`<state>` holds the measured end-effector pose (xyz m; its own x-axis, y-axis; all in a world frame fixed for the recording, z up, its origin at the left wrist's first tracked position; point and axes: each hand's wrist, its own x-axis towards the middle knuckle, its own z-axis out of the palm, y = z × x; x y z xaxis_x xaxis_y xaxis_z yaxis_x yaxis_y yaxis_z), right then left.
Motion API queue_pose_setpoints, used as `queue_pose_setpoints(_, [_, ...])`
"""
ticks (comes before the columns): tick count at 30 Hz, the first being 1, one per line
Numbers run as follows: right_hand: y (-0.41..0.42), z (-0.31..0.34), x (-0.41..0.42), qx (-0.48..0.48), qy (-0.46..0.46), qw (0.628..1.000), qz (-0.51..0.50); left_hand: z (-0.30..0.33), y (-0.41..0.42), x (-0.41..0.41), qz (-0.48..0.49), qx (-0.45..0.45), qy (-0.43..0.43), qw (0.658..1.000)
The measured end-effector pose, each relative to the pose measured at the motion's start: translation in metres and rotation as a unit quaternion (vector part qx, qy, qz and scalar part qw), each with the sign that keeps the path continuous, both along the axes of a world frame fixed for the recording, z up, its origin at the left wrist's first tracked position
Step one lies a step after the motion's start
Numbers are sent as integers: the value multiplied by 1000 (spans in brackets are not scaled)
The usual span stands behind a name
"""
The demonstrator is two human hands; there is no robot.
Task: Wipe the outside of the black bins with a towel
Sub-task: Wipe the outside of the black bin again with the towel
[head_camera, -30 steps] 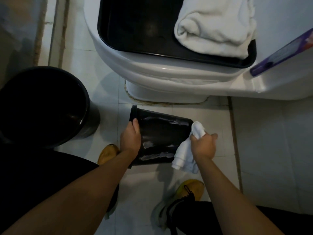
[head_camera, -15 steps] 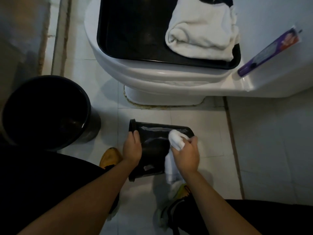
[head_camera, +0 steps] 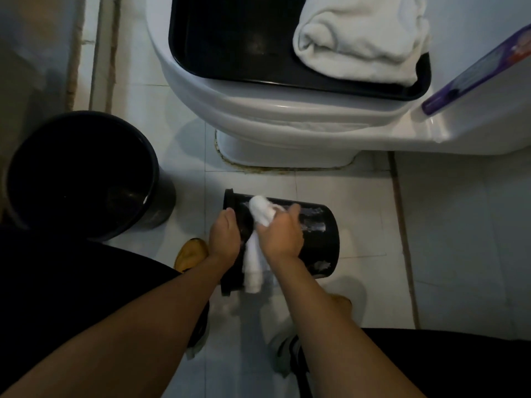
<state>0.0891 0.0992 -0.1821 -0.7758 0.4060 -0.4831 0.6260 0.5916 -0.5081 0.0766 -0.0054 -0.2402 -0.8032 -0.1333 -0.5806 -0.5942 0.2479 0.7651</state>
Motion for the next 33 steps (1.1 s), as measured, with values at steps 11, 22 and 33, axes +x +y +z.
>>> queue_pose_setpoints(11, [7,3,-10,-60,-8,998,-18,5,0,-4,4,20,-10,1000])
queue_pose_setpoints(22, [83,-14,1,41,-78,981,-171,-1,4,4,1,-47,-1,999])
queue_pose_setpoints(33, [36,-14,26,-7,19,998,-54,-1,4,1,-31,-115,43,992])
